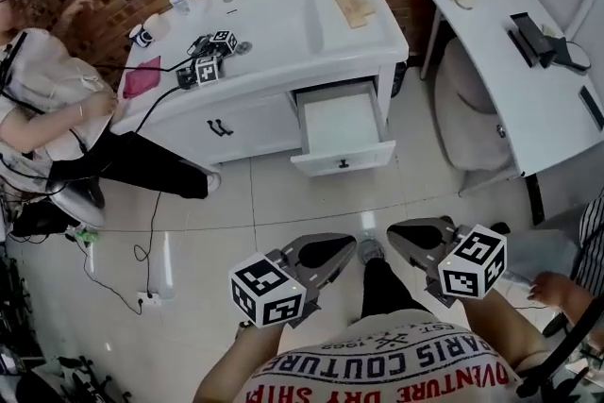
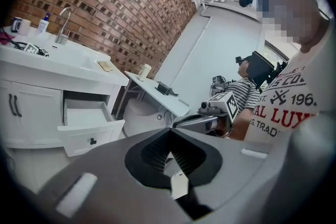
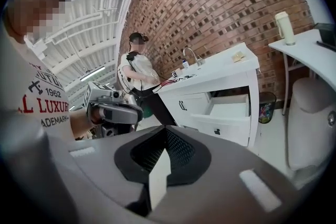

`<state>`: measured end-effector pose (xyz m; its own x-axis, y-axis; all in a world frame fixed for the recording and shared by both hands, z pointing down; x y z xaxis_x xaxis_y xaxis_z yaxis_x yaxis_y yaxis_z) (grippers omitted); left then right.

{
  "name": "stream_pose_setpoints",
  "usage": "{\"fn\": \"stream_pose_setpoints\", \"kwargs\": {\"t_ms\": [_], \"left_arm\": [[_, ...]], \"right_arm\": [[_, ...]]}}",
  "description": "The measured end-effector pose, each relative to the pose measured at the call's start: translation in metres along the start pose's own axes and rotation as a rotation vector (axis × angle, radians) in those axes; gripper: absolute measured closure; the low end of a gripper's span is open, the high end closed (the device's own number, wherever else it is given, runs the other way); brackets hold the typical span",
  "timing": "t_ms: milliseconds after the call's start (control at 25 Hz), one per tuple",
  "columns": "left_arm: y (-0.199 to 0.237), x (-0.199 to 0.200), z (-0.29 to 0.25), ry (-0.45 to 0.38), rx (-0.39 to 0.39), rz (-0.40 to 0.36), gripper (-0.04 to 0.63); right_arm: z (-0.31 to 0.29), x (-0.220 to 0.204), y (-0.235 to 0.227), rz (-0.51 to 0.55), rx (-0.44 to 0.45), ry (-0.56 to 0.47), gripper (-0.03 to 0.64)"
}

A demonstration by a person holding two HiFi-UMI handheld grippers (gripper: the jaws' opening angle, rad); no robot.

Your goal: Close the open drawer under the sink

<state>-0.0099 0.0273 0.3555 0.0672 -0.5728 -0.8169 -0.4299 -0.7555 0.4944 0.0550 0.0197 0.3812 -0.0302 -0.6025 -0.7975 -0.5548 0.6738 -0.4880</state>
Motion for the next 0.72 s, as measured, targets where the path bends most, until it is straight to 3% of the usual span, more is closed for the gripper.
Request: {"fn": "stream_pose_setpoints", "kwargs": {"t_ms": [360, 720], "left_arm": [[0.097, -0.004, -0.023, 0.049, 0.047, 0.107, 0.614], [0.145, -0.009, -0.035, 0.085, 0.073, 0.176, 0.614]], "right_arm": [[-0.070, -0.057, -0.122, -0.004, -0.142, 0.189, 0.609], [-0.119, -0.094, -0.210, -0.066, -0.232, 0.261, 0.609]]}}
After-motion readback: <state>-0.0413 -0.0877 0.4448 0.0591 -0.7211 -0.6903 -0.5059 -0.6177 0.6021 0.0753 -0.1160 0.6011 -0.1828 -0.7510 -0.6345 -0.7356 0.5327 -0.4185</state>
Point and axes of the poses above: the fingertips, and each gripper's own axes: z backward along the fingers, y to its left, x out of its top, the point moved 1 cm from there along z, backward along the fingers, and after that the axes turned 2 degrees about -y, right-handed, at the moved point
